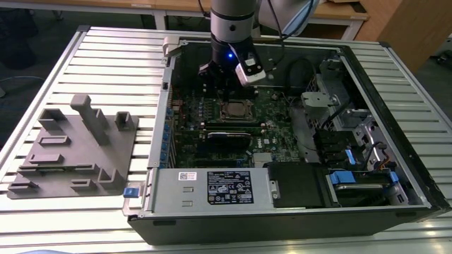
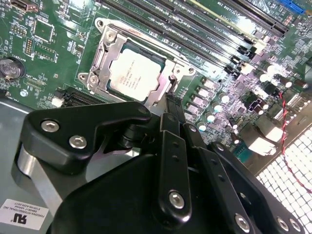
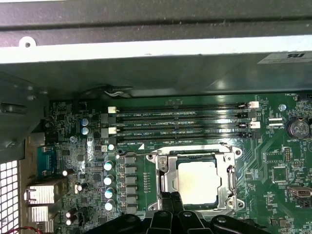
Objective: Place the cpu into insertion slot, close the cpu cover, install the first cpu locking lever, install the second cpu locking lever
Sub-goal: 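Install the first cpu locking lever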
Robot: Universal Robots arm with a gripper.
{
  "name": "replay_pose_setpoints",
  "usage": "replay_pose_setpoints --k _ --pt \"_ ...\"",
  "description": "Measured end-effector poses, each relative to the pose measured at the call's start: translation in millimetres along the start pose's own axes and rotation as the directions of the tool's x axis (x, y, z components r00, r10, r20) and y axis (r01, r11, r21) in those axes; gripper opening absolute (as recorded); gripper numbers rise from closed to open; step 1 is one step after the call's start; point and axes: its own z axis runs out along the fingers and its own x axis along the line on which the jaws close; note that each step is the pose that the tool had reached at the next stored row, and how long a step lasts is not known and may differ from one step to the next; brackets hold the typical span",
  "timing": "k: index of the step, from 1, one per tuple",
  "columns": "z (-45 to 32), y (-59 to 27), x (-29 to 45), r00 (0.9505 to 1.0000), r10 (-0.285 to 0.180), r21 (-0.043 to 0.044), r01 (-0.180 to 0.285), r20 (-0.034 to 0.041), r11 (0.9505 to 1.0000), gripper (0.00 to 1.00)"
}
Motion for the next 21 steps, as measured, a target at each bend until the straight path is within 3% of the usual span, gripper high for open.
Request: replay_pose_setpoints --k 5,11,18,21 --pt "-0.1 -0.3 5.5 1.0 0.0 0.0 0.0 0.0 1.0 0.11" --pt "-0.5 -1.2 20.4 1.0 0.0 0.0 0.0 0.0 1.0 0.11" --pt "-0.5 -1.4 22.4 1.0 0.0 0.0 0.0 0.0 1.0 0.11" --pt "-0.7 -1.6 27.0 1.0 0.0 0.0001 0.0 0.0 1.0 0.11"
